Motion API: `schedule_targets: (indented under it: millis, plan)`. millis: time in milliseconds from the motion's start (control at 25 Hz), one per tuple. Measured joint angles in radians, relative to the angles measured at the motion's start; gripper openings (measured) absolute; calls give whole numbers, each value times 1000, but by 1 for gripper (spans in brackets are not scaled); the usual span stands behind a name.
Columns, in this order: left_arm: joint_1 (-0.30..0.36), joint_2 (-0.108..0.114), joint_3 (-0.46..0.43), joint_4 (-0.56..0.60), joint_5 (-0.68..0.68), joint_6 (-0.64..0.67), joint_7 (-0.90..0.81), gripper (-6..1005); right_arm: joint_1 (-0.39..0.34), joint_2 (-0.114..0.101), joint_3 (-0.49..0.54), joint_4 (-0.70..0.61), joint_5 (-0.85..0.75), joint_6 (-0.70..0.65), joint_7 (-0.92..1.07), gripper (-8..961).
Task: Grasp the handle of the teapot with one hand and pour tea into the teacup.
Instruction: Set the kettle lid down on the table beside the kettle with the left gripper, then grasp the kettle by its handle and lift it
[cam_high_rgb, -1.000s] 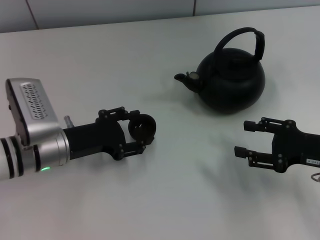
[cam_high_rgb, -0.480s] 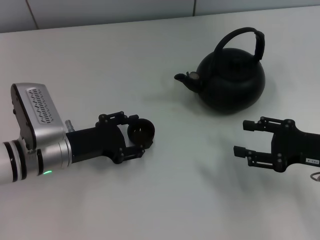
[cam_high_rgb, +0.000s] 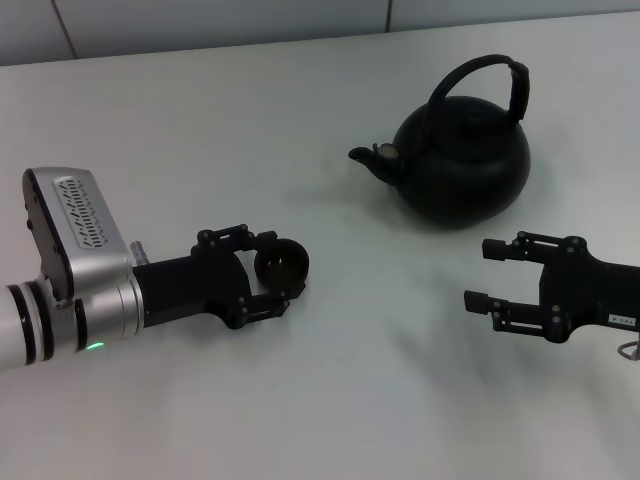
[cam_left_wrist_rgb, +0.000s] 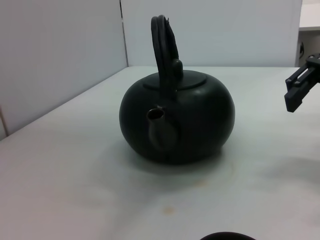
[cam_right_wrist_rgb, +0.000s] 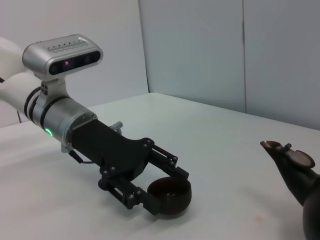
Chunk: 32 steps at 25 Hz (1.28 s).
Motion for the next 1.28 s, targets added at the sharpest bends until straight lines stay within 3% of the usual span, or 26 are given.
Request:
schedule_targets:
  millis: [600,840,960,1000,1160,1240,1280]
  plan:
    - [-2,0,-1,0,-1,-5,-21,697,2,0,-2,0,0,-1,0,709]
    - [8,0,-21,23,-4,21,-21,851,2,0,1,0,0,-1,0,708]
    - [32,2,-44,61,-4,87,-27,849,2,0,-1,0,0,4,0,708]
    - [71,8,-74,125,-5,192,-56,848,2,0,-2,0,0,5,0,708]
    - [93,9,-87,163,-5,254,-78,847,2,0,1,0,0,6,0,709]
    - [247,18,-113,367,-5,504,-181,847,2,1,4,1,0,4,3,709]
    - [279,21,-114,396,-5,530,-188,847,2,1,4,1,0,3,4,709]
